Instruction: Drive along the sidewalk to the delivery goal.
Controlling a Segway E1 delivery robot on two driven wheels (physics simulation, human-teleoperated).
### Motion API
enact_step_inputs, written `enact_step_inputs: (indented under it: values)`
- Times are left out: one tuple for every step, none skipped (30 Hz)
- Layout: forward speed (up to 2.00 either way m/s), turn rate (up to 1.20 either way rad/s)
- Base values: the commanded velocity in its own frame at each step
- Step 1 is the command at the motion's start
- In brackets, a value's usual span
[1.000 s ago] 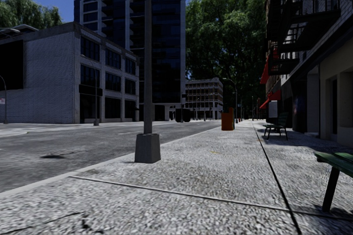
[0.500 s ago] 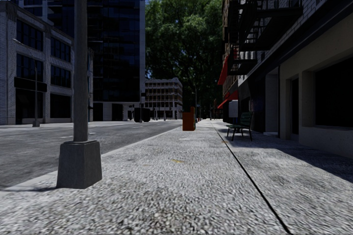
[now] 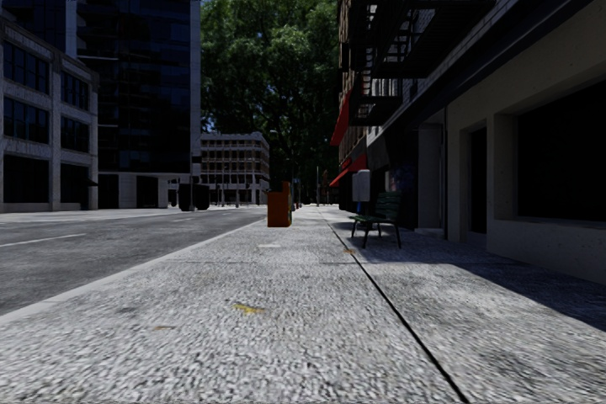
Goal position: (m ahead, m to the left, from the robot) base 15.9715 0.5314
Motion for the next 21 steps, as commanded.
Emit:
enact_step_inputs:
  values:
    - [2.0, 0.0]
    - [2.0, 0.0]
    - [2.0, 0.0]
    - [2.0, 0.0]
    - [2.0, 0.0]
    - [2.0, 0.0]
    - [2.0, 0.0]
    - [2.0, 0.0]
    - [2.0, 0.0]
    - [2.0, 0.0]
    - [2.0, 0.0]
    - [2.0, 0.0]
    - [2.0, 0.0]
    - [2.0, 0.0]
    - [2.0, 0.0]
    - [2.0, 0.0]
    - [2.0, 0.0]
    - [2.0, 0.0]
    - [2.0, 0.0]
    - [2.0, 0.0]
    - [2.0, 0.0]
